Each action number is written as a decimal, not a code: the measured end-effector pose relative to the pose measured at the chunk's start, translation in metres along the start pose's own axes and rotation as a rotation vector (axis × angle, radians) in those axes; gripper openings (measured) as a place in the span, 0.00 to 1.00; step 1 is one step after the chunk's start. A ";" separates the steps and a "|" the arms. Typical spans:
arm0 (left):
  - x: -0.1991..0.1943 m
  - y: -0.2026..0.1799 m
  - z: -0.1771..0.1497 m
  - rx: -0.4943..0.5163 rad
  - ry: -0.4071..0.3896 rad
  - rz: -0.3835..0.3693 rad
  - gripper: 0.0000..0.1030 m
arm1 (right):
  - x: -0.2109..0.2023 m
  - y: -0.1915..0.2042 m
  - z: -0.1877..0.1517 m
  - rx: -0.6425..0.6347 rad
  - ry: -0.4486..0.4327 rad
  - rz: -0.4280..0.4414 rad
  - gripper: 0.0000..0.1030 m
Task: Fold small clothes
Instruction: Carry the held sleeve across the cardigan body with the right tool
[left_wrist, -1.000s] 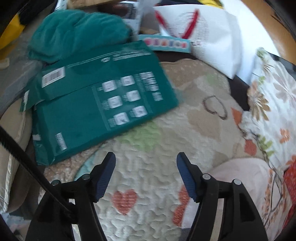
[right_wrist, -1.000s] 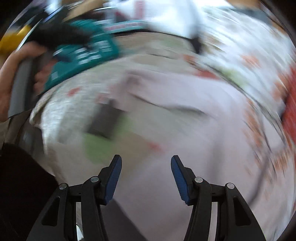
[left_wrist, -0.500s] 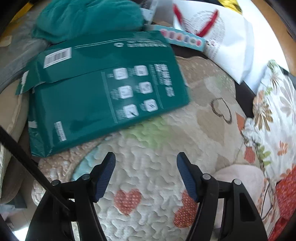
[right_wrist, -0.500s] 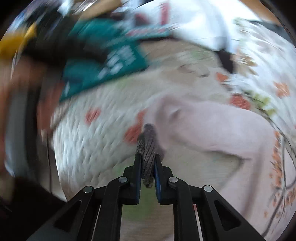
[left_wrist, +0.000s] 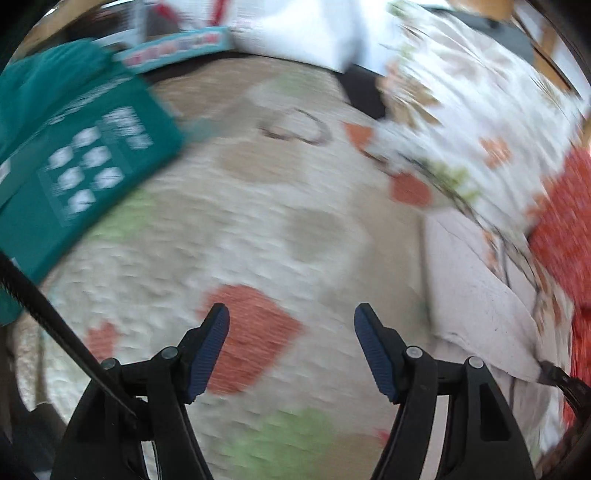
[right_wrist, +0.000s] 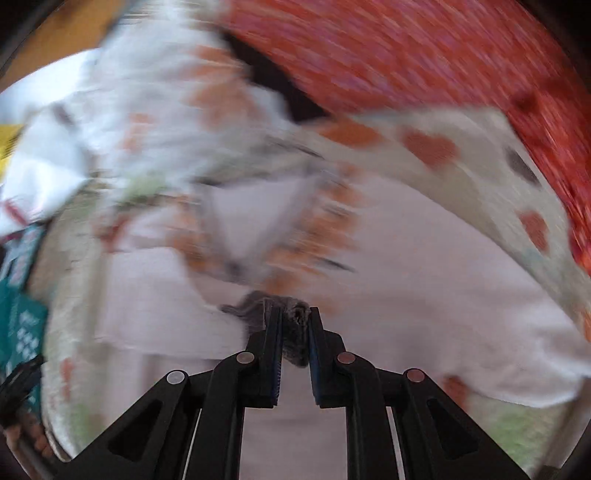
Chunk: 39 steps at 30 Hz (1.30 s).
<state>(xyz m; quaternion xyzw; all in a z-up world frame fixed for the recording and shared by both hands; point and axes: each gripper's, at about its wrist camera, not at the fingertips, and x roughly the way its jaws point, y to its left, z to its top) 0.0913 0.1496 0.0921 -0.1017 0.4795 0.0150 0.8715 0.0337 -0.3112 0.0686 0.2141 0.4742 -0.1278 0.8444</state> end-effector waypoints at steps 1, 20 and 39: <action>0.004 -0.013 -0.003 0.031 0.016 -0.021 0.67 | 0.007 -0.018 -0.002 0.028 0.028 -0.060 0.16; 0.045 -0.118 -0.011 0.205 0.094 -0.096 0.67 | 0.048 0.083 -0.025 -0.546 -0.017 -0.156 0.38; 0.072 -0.110 -0.010 0.158 0.226 -0.115 0.68 | 0.045 -0.010 0.042 -0.250 -0.039 -0.282 0.48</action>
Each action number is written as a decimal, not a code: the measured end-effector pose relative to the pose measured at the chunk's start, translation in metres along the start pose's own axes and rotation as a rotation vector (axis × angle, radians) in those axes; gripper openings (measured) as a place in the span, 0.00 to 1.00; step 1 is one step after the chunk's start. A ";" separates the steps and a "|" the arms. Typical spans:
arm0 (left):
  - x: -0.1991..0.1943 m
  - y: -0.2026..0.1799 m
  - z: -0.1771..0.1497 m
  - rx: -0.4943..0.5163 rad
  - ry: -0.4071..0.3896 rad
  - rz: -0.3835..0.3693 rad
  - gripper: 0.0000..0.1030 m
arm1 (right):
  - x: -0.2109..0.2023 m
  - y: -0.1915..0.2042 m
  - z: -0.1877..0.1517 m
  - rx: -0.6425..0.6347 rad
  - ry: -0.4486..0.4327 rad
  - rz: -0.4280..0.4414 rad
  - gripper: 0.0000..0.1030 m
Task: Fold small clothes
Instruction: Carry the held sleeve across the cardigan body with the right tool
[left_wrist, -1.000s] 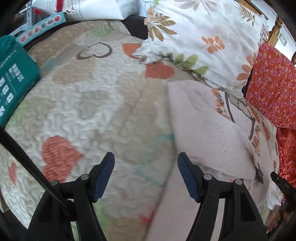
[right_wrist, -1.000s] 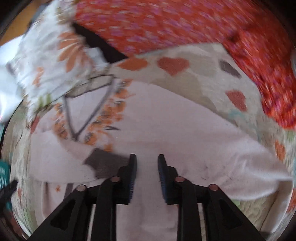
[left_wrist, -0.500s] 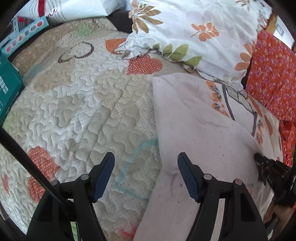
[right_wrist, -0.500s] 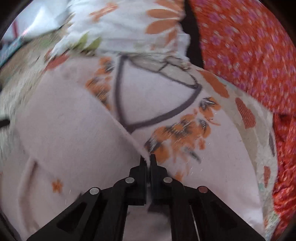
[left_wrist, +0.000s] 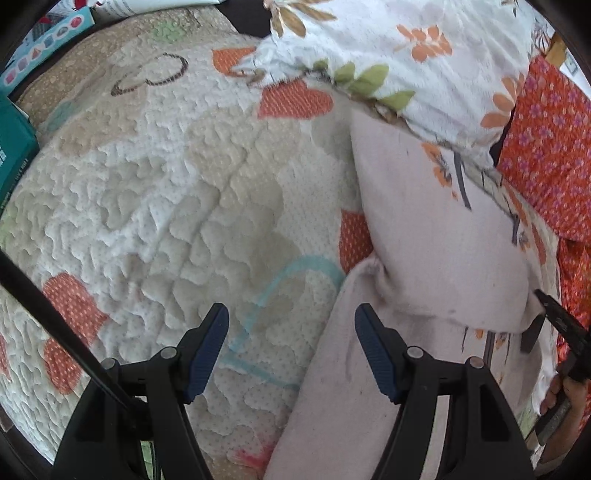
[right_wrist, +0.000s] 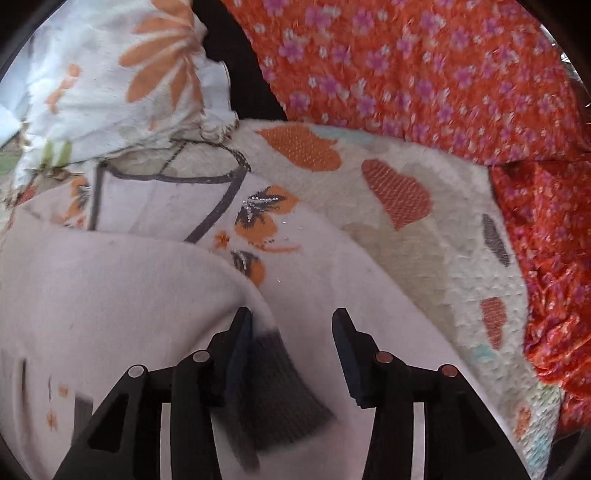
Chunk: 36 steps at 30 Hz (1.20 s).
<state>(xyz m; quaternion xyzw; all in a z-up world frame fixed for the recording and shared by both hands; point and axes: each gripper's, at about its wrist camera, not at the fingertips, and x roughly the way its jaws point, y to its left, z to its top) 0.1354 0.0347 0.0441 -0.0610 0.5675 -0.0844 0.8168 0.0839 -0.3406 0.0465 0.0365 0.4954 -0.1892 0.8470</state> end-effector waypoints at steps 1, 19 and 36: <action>0.002 -0.001 -0.002 0.005 0.013 -0.009 0.68 | -0.011 -0.006 -0.007 -0.001 -0.013 0.013 0.49; -0.016 0.037 -0.029 0.021 0.039 -0.021 0.20 | -0.039 -0.050 -0.046 0.151 -0.031 0.244 0.49; -0.022 0.003 -0.025 0.093 -0.025 -0.002 0.40 | 0.006 -0.044 -0.012 -0.015 0.127 -0.044 0.16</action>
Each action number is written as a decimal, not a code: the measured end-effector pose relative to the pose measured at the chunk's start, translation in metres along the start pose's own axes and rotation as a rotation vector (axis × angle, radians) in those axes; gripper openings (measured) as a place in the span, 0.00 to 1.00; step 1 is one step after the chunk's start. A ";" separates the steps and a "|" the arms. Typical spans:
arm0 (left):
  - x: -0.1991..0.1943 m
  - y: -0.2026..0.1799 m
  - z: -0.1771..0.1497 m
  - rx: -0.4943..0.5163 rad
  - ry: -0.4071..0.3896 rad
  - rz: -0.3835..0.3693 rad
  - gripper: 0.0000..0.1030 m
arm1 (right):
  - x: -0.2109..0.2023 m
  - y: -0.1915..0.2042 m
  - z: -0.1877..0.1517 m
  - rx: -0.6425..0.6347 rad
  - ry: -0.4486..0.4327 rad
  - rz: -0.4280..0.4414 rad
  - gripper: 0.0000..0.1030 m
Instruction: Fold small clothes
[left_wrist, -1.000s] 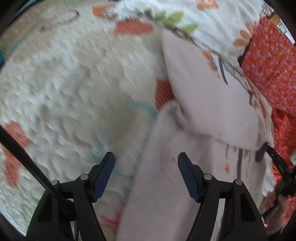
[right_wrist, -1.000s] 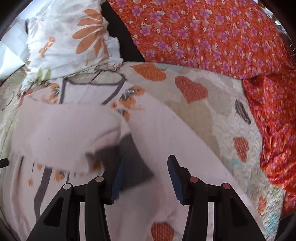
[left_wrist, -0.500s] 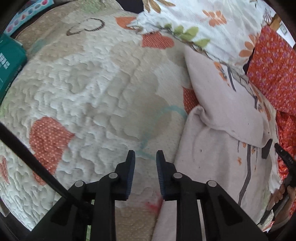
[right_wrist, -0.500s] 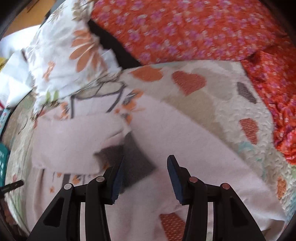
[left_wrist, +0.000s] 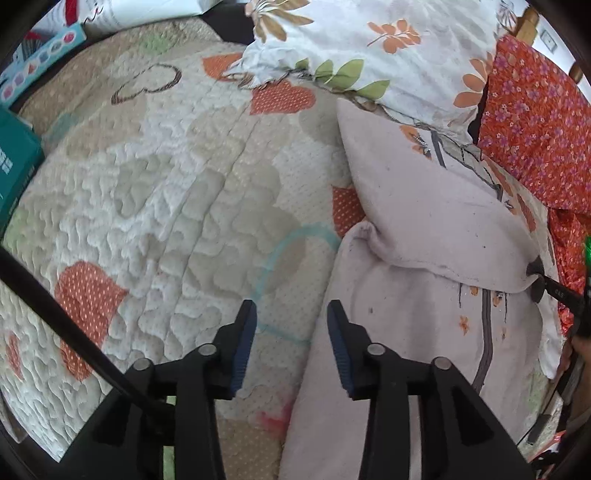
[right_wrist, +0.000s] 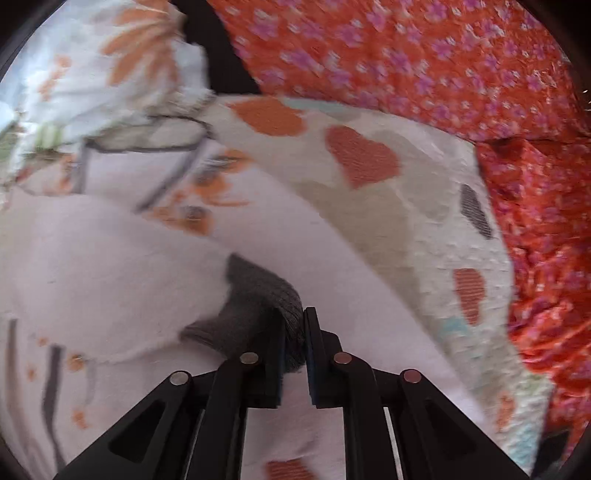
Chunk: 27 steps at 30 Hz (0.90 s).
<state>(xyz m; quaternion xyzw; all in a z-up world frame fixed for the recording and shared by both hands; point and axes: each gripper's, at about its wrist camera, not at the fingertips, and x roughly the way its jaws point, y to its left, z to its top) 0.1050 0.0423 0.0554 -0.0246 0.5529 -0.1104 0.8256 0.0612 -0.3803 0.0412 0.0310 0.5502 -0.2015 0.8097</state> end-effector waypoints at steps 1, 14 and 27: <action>0.000 -0.003 0.000 0.008 -0.001 0.008 0.40 | 0.008 -0.001 0.002 -0.014 0.026 -0.054 0.16; 0.003 -0.021 -0.008 0.019 0.025 -0.035 0.48 | -0.063 -0.103 -0.085 0.220 -0.103 -0.037 0.40; -0.001 -0.050 -0.037 0.092 0.043 -0.067 0.54 | -0.078 -0.151 -0.227 0.357 0.058 -0.029 0.57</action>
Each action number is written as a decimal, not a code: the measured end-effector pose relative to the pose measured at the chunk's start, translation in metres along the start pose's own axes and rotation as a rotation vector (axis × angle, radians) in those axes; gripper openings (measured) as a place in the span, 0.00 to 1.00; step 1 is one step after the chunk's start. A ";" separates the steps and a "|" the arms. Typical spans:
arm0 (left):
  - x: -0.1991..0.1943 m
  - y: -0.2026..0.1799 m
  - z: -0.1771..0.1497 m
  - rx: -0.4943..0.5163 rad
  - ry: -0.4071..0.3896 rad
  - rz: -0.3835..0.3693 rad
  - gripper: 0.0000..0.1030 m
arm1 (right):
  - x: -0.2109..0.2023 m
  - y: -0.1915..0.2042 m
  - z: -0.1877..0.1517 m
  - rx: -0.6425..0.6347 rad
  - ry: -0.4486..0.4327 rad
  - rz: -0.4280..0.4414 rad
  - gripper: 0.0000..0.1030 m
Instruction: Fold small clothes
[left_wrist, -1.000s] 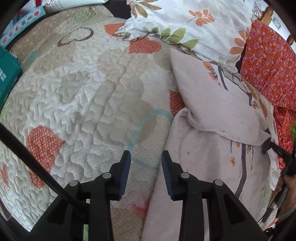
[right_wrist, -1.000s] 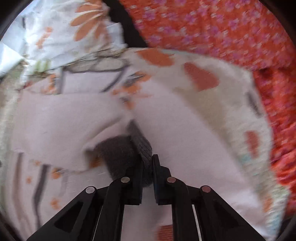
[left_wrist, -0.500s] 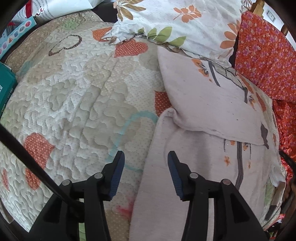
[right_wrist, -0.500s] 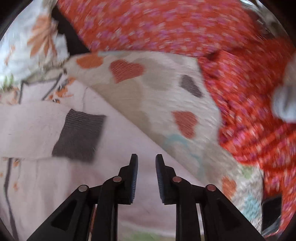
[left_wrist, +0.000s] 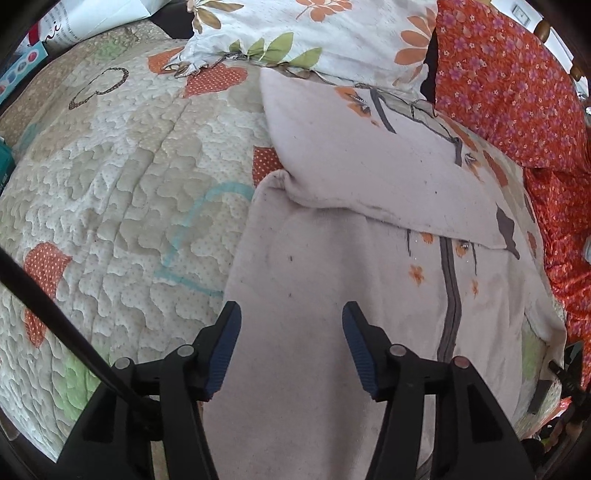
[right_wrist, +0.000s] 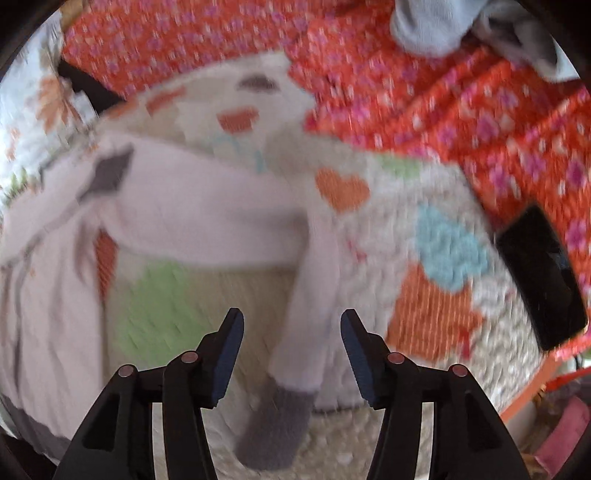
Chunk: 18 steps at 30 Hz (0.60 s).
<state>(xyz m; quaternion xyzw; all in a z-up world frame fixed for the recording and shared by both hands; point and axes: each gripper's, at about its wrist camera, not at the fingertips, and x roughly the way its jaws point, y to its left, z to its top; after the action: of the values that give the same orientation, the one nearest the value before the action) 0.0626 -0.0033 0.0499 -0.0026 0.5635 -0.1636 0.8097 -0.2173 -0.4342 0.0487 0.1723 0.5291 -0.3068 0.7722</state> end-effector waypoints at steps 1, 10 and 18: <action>0.000 0.001 -0.001 -0.003 0.000 0.001 0.54 | 0.007 0.003 -0.006 -0.016 0.030 -0.046 0.57; -0.018 0.034 0.003 -0.093 -0.033 -0.023 0.55 | -0.022 0.052 0.005 -0.158 -0.066 -0.045 0.07; -0.038 0.060 0.014 -0.161 -0.117 -0.014 0.58 | -0.094 0.276 0.066 -0.477 -0.315 0.156 0.07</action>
<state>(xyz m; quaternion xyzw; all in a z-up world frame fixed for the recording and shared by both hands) 0.0792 0.0611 0.0786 -0.0809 0.5266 -0.1231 0.8372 -0.0125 -0.2382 0.1442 -0.0235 0.4449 -0.1366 0.8848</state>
